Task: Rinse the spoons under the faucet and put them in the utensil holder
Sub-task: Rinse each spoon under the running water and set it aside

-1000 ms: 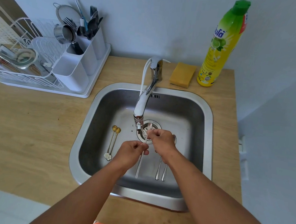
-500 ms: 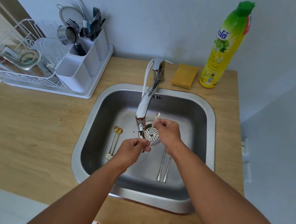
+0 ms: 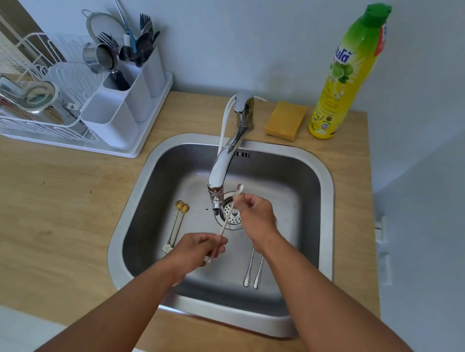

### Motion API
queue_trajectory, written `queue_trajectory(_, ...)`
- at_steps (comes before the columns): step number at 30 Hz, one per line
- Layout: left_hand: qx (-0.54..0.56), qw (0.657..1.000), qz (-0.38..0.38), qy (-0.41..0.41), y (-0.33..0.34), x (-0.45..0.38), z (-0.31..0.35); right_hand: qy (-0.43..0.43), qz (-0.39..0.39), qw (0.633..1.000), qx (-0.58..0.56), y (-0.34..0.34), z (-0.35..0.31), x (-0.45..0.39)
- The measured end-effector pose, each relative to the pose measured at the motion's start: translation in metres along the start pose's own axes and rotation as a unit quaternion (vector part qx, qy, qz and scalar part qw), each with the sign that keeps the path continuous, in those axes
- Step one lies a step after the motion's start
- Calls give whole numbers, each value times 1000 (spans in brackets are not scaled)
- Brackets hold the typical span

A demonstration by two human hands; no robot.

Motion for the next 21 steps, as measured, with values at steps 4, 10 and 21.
queue_trajectory(4,171,980,-56,-85,6,-9,6,8,-89,996,-27,27,10,17)
queue_trajectory(10,231,960,-64,-143,16,-9,3,-9,-83,995,-61,28,8,20)
queue_trajectory(21,79,997,3,-1,21,6,21,-21,26,999,-35,-3,-1,2)
Point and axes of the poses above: each hand's wrist, its own x-axis away from the middle knuckle, its own y-axis out of the palm, z = x × y, the point moved 10 cm from there along -x, towards the middle knuckle, and after that the axes turned 12 degrees about -y, right-handed, at the moved point
